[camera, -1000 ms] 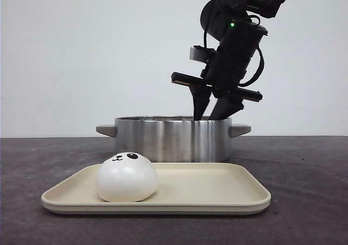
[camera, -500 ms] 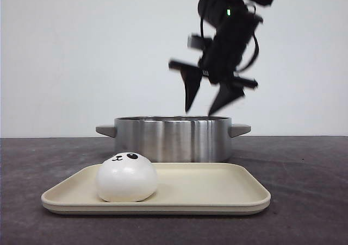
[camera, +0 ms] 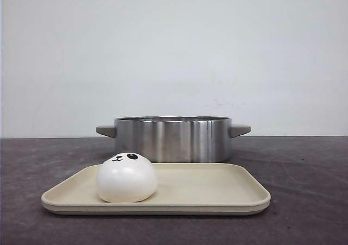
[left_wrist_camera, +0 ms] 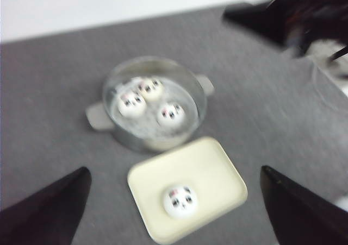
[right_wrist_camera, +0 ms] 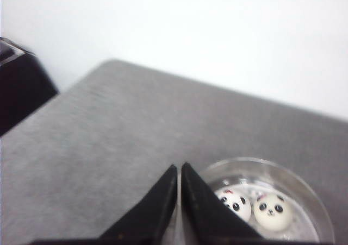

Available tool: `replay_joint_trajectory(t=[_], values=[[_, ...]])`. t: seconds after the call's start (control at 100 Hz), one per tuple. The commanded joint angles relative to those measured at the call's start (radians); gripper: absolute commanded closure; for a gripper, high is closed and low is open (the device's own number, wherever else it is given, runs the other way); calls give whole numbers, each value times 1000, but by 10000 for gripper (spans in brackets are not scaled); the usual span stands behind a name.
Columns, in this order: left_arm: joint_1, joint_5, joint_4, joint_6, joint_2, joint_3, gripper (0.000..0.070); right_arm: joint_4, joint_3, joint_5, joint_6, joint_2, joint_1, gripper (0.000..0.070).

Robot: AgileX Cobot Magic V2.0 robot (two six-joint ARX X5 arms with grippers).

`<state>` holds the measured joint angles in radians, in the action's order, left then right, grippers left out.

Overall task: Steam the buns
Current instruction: 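Lower the left gripper onto the last panda bun on the tray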

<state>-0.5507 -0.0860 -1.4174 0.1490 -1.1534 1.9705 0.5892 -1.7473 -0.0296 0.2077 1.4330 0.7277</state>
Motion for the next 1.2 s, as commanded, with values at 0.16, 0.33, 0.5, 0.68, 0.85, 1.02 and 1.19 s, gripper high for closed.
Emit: replay_joint_trajectory(t=[0.16, 0.33, 0.5, 0.68, 0.85, 1.02, 1.19], values=[[-53, -29, 94, 72, 84, -305, 104, 58, -23, -113, -39, -171, 163, 697], [-97, -48, 237, 134, 109, -565, 104, 86, -22, -138, -31, -264, 247, 697], [-135, -84, 388, 161, 72, -793, 104, 113, -22, -187, -5, -318, 293, 697], [-150, -124, 534, 193, -16, -939, 104, 114, -22, -190, -2, -347, 318, 697], [-152, -128, 648, 279, -130, -947, 103, 115, -22, -188, 8, -351, 318, 697], [-152, -152, 703, 313, -248, -947, 102, 115, -22, -179, 32, -351, 320, 697], [-152, -150, 719, 314, -346, -947, 102, 114, -22, -179, 31, -351, 343, 697]])
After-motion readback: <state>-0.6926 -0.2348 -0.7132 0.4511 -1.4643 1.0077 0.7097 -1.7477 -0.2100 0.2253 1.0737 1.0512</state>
